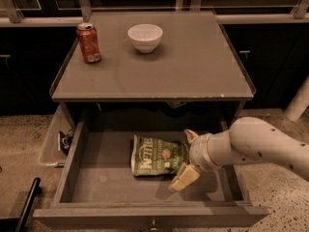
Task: Pick green jalapeno chip bag from top drawer and place on counter
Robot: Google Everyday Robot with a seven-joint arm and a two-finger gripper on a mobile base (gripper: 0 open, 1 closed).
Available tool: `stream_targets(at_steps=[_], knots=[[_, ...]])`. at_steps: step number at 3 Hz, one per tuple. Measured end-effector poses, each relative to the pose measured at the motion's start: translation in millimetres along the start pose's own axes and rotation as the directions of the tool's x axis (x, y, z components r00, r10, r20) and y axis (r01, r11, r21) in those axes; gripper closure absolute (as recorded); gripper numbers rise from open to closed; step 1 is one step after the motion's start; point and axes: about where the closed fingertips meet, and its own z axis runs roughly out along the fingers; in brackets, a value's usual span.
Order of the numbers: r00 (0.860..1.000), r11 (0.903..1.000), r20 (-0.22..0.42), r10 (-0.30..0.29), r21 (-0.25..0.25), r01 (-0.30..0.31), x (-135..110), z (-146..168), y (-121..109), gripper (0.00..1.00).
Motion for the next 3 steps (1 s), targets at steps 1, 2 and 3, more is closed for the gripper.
stream_targets(at_steps=[1,2,3], knots=[[1.0,1.0,0.028,0.002,0.007,-0.002,0.1,23.8,-1.3,0.0],[0.999,0.9992,0.036,-0.032,0.024,0.031,-3.9,43.4,-5.9,0.0],[0.997,0.9971,0.046,-0.067,0.038,0.066,-3.4,59.4,-13.1,0.0]])
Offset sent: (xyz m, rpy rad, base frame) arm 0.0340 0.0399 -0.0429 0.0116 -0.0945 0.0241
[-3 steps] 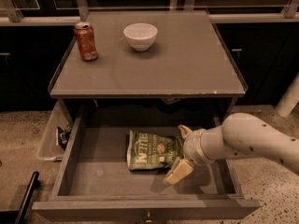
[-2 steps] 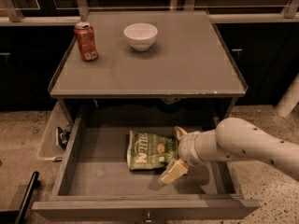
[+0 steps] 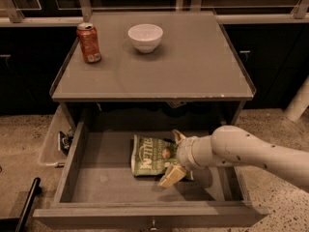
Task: Pick green jalapeno chip bag from top drawer and place on counter
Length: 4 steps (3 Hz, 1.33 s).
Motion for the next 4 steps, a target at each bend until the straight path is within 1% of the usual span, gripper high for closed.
stream_targets(at_steps=[1,2,4], knots=[[1.0,0.9998,0.001,-0.019,-0.001,0.019,6.3,11.0,-5.4,0.0],[1.0,0.9998,0.001,-0.019,-0.001,0.019,6.4,11.2,-5.3,0.19],[1.0,0.9998,0.001,-0.019,-0.001,0.019,6.4,11.3,-5.3,0.65]])
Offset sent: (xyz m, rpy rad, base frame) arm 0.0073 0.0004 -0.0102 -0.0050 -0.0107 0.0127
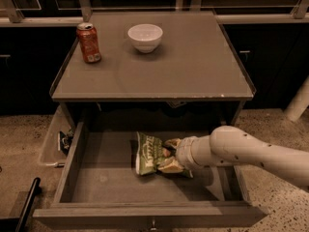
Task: Pick green jalapeno chip bag from top drawer and place on counter
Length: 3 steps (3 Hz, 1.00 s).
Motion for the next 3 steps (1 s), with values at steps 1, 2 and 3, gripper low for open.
stream_targets(at_steps=[1,2,3], knots=[[1.0,1.0,0.0,0.0,0.0,0.0,0.0,0.0,0.0,0.88],[1.0,1.0,0.0,0.0,0.0,0.0,0.0,0.0,0.0,1.0],[1.0,0.9999,0.012,-0.006,-0.016,0.006,-5.1,-1.8,0.4,1.0]])
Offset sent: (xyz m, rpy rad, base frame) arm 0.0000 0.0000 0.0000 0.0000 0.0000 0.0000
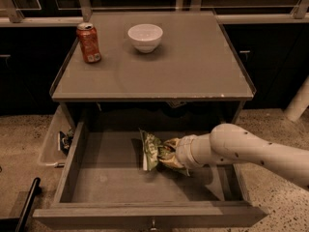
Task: Pick green jalapeno chip bag from top drawer and place on counter
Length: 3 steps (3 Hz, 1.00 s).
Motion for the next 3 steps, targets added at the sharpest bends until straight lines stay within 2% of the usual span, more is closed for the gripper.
stream_targets(at_steps=[1,3], knots=[[1.0,0.9996,0.007,-0.023,-0.016,0.023,-17.7,-18.4,-4.5,1.0],[0.992,0.9913,0.023,-0.128,-0.028,0.128,-81.5,-86.7,-18.7,1.0]])
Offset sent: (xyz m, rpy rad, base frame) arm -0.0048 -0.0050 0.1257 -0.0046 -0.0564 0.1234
